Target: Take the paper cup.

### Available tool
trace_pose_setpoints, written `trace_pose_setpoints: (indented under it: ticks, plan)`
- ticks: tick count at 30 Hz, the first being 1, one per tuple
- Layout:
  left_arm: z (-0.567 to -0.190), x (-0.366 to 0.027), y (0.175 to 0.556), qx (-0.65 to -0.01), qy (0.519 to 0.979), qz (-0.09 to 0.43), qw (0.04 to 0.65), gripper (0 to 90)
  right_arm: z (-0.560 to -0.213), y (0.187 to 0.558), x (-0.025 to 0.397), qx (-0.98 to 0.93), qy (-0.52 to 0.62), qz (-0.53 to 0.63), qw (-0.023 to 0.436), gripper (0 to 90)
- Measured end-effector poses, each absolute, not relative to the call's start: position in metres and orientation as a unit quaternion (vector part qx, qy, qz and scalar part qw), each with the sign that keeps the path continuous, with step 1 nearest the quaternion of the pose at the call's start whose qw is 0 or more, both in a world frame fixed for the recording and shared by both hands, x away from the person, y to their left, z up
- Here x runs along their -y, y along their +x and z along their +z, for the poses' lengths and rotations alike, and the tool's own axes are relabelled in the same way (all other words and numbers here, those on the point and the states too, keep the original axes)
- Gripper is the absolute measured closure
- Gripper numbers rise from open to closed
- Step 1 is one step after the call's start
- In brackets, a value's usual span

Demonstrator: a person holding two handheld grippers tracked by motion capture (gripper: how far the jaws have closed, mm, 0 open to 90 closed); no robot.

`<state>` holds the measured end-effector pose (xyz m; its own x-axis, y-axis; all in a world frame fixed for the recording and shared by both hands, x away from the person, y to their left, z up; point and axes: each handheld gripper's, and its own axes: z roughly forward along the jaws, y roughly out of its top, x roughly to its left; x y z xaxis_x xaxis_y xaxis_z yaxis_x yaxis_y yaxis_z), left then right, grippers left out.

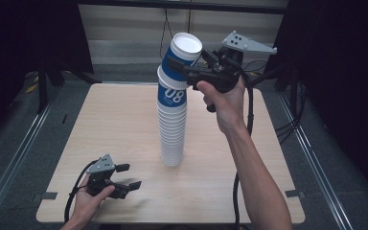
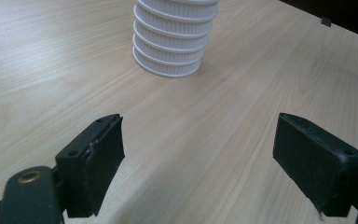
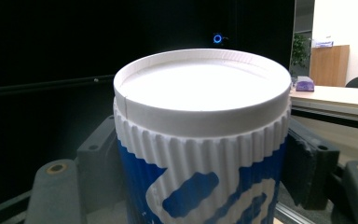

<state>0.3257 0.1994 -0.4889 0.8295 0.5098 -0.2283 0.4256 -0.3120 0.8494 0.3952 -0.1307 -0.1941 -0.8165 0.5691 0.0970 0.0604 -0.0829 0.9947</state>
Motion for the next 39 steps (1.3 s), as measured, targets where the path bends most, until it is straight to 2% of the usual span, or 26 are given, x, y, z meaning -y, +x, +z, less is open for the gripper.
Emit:
trace_pose_setpoints:
  ticks: [21,39]
  plan:
    - [-0.488,-0.2,0.326,-0.29,0.806,0.038,0.515,15.8,-0.187,0.371,0.171,-0.63,0.26,0.708,0.185,26.4]
    - [-0.488,-0.198,0.326,-0.291,0.806,0.026,0.515,16.1,-0.222,0.346,0.199,-0.647,0.275,0.686,0.188,26.7]
